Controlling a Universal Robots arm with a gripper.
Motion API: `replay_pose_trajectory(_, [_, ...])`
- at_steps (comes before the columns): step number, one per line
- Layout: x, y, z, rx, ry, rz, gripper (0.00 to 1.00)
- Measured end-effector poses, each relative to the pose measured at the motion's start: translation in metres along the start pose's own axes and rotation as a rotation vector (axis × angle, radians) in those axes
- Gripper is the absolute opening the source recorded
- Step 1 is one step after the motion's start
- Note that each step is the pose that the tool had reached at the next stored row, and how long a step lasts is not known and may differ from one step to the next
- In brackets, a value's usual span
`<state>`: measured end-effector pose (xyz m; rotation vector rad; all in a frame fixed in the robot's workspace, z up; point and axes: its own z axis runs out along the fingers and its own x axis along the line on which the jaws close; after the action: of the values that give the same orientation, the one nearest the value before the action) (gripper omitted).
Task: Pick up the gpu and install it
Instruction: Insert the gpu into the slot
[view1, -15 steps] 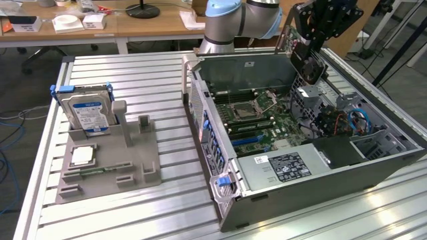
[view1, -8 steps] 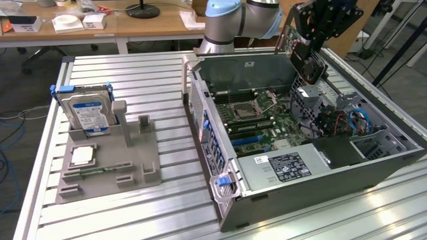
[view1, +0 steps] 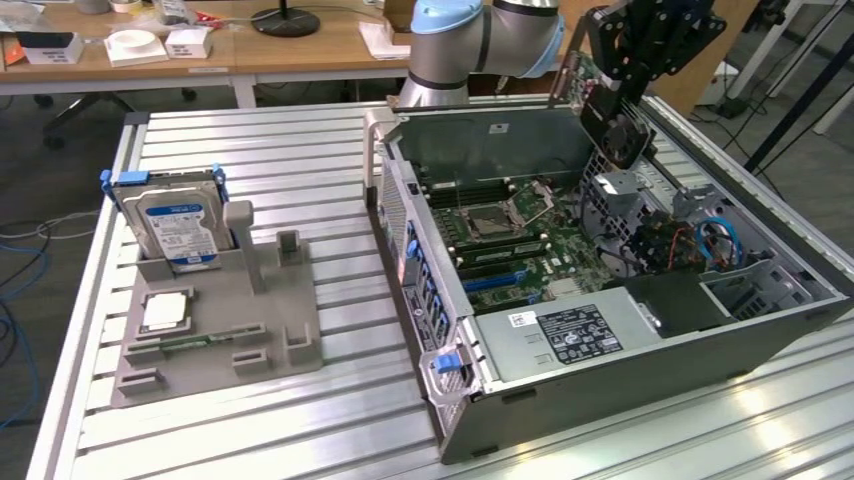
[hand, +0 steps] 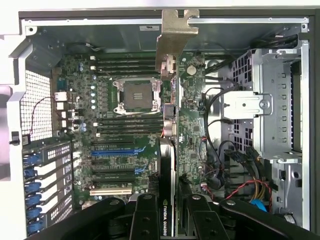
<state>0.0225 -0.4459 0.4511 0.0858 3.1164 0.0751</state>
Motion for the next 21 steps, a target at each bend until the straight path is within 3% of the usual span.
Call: replay_pose_trajectory(21, [0.0, 0.0, 0.0001, -0.0014, 0.0029, -0.061, 0.26])
